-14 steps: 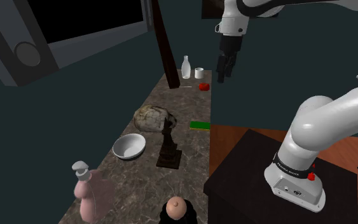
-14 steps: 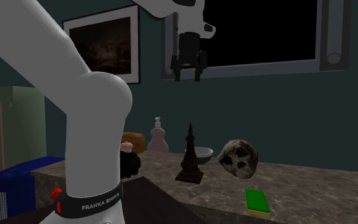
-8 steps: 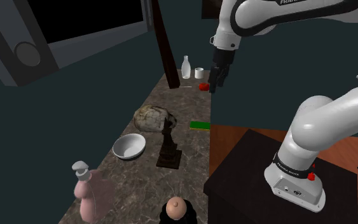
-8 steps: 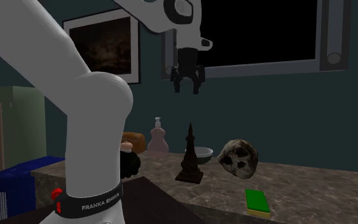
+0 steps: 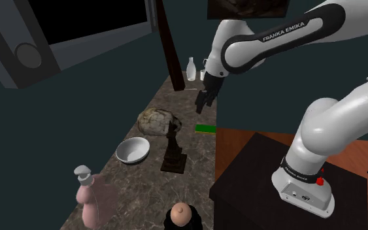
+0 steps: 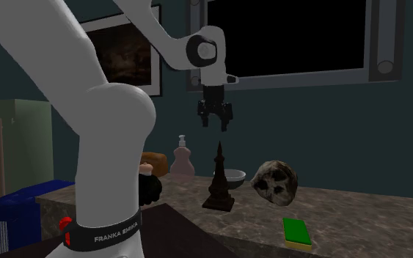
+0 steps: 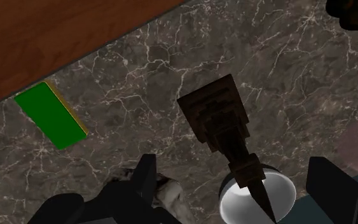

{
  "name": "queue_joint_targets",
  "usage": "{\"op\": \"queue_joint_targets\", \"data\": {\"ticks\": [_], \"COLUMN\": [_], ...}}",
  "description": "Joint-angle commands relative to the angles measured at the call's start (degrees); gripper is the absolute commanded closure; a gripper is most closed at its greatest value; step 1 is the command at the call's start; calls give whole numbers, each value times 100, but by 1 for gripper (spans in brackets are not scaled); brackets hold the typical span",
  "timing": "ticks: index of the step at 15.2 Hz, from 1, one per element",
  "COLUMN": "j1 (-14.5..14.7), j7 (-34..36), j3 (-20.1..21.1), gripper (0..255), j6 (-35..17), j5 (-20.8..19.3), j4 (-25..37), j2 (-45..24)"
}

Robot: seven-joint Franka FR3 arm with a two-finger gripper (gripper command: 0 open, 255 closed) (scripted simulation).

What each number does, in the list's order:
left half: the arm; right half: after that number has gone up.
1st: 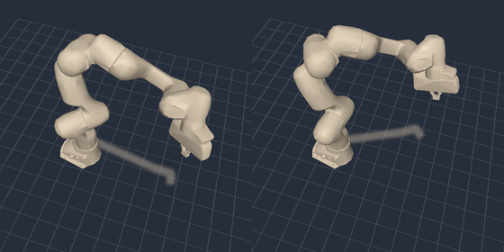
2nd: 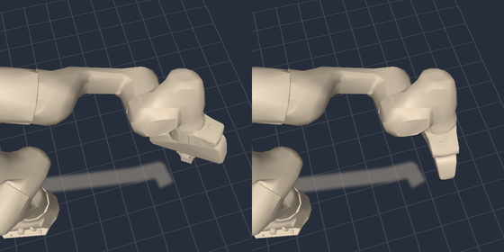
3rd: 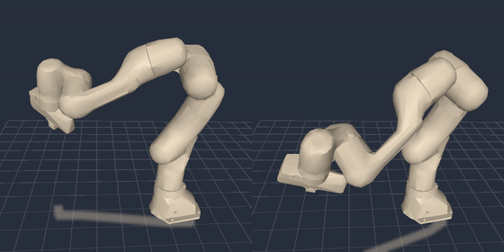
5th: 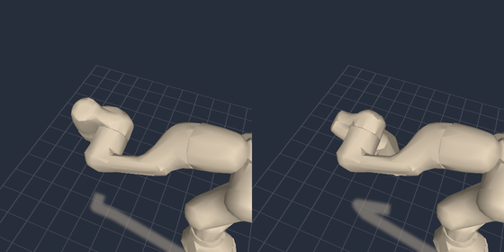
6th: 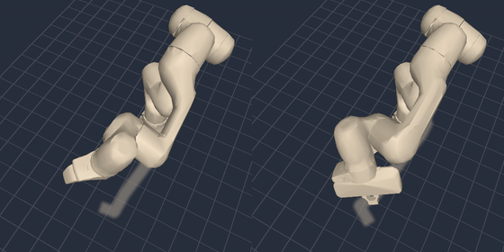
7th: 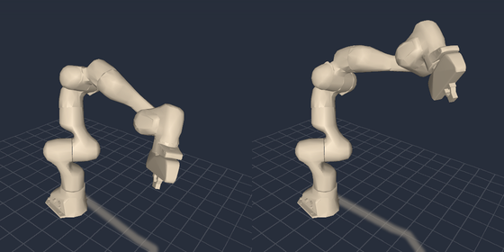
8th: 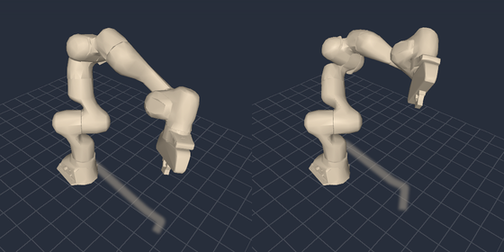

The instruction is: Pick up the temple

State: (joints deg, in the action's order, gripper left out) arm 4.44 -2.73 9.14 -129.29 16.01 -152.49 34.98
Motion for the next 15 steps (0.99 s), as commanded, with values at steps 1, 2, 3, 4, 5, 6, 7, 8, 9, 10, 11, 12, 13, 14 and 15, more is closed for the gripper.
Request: {"op": "queue_joint_targets", "data": {"ticks": [1,2,3,4,5,6,7,8,9,10,11,12,13,14,15], "j1": [85,127,168,208,249,287,324,360,392,420,444,462,473,496,521], "j7": [38,63,85,105,123,140,155,171,187,205,229,264,301,234,158], "j3": [129,196,261,325,385,443,499,552,601,650,697,742,771,766,761], "gripper": [0,0,0,0,0,0,0,0,0,0,0,0,0,0,0], "j6": [-740,-1075,-1410,-1745,-2079,-2410,-2736,-3057,-3372,-3678,-3974,-4262,-4463,-4553,-4643], "j5": [181,263,344,422,496,566,632,690,741,782,809,815,801,870,951], "j4": [-212,-247,-268,-274,-266,-243,-206,-155,-91,-14,76,177,256,252,251], "j2": [-286,-479,-687,-909,-1143,-1388,-1643,-1905,-2173,-2446,-2722,-3000,-3201,-3285,-3371]}}
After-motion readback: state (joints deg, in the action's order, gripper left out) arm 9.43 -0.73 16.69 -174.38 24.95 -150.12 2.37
